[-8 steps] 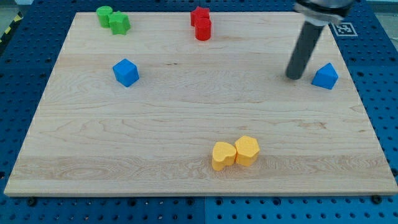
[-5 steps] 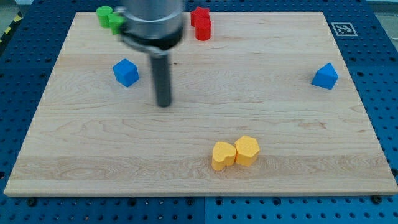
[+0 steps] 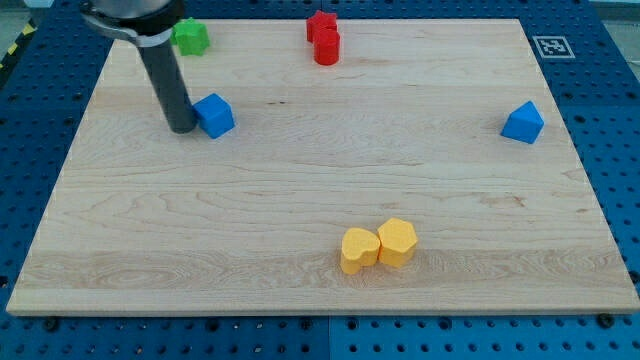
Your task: Move blue cube to the blue triangle
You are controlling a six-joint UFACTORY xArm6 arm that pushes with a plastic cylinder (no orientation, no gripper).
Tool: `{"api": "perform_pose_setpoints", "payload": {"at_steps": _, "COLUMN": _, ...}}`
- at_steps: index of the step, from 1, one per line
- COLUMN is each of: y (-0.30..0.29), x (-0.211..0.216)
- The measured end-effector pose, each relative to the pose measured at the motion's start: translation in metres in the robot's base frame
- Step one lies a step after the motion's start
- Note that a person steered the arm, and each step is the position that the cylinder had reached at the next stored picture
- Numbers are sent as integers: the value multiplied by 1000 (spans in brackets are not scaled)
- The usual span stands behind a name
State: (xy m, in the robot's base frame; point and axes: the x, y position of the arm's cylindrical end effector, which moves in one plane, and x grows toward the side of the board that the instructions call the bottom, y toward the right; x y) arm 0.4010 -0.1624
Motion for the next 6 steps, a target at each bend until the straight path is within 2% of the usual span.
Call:
{"api": "perform_pose_setpoints", "payload": {"at_steps": 3, "y": 51, "x": -37}}
{"api": "perform_pose_setpoints", "payload": {"at_steps": 6, "y": 131, "x": -16}}
